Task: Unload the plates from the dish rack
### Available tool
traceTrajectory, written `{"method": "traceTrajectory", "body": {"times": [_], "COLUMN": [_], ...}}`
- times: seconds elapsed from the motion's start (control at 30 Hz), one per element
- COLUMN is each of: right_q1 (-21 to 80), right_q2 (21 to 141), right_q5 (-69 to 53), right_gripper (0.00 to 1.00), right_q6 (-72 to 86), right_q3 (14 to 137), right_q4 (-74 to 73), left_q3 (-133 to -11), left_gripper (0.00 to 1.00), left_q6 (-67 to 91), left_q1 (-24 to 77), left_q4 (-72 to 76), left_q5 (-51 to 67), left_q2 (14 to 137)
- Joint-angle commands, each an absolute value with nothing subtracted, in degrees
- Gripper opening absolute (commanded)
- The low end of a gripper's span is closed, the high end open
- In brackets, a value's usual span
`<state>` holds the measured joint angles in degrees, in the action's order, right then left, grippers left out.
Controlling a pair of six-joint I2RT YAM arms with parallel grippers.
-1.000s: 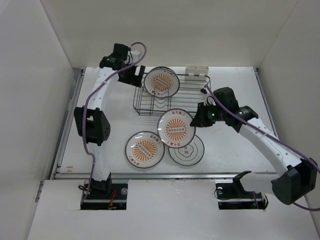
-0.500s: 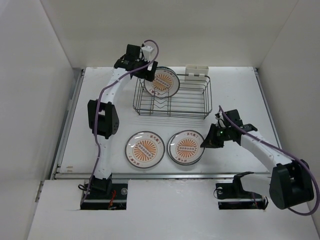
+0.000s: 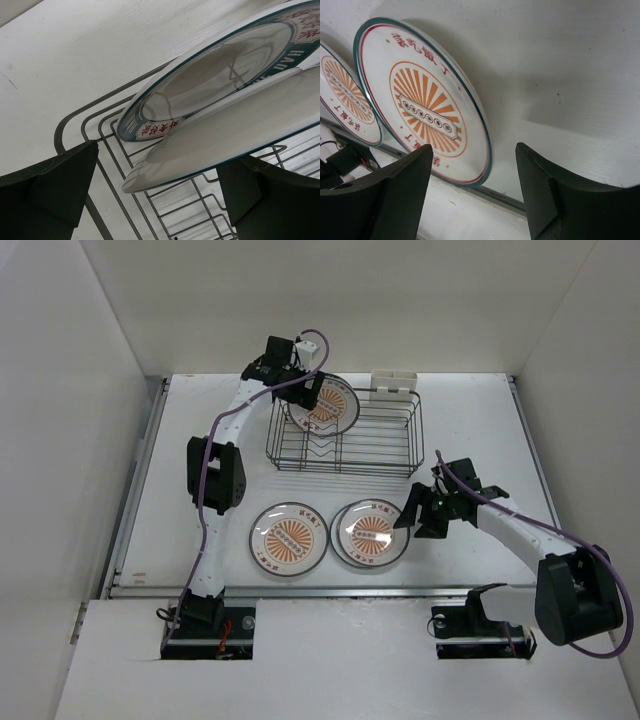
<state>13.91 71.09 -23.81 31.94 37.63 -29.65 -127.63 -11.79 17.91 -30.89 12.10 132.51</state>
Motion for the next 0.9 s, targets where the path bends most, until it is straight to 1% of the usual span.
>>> {"method": "traceTrajectory", "body": {"times": [0.0,0.1,0.13,0.33,0.5,0.57,0.63,0.67,0.73,0.77,0.8,0.83,0.87], "right_q1": [13.6,13.6,14.1,15.4,18.4,19.0,19.0,19.0,19.0,19.0,19.0,19.0,19.0], "right_q2": [70.8,72.2,74.6,80.1,81.4,81.4,80.2,80.2,79.6,79.6,79.6,79.1,79.1], "right_q5": [-21.4,-22.1,-22.1,-21.5,-19.5,-19.0,-18.5,-18.5,-17.9,-17.9,-17.9,-17.9,-17.9], "right_gripper": [0.73,0.73,0.73,0.73,0.67,0.67,0.67,0.67,0.67,0.67,0.67,0.67,0.67], "right_q6": [31.6,32.8,33.3,33.3,33.3,33.8,33.8,33.8,33.8,33.8,33.8,33.8,33.8], "right_q3": [38.6,39.1,39.1,40.2,42.8,42.8,43.3,43.3,43.3,43.3,43.3,43.3,43.9], "right_q4": [-29.4,-26.6,-24.5,-22.7,-22.7,-23.7,-24.3,-24.3,-24.8,-25.3,-25.3,-25.3,-25.9], "left_q3": [-130.5,-130.5,-130.5,-130.5,-130.5,-130.5,-130.5,-130.5,-130.5,-130.5,-130.5,-130.5,-130.5], "left_gripper": [0.97,0.97,0.97,0.97,0.99,0.99,0.95,0.92,0.81,0.73,0.50,0.41,0.35], "left_q6": [-13.0,-13.0,-13.0,-13.5,-14.8,-15.4,-15.4,-15.4,-15.4,-15.4,-15.4,-15.4,-14.8], "left_q1": [18.1,18.1,18.1,18.1,18.1,18.1,18.1,18.1,18.6,18.6,18.6,18.6,18.6], "left_q4": [-29.0,-29.0,-29.0,-28.4,-27.9,-27.9,-27.9,-27.9,-27.9,-27.9,-27.9,-27.9,-27.9], "left_q5": [10.4,10.4,10.4,10.4,10.9,12.7,14.2,14.9,16.1,16.1,16.6,16.6,16.0], "left_q2": [131.5,131.5,131.5,131.5,131.5,131.5,132.0,132.0,132.0,132.0,132.0,132.0,132.0]}}
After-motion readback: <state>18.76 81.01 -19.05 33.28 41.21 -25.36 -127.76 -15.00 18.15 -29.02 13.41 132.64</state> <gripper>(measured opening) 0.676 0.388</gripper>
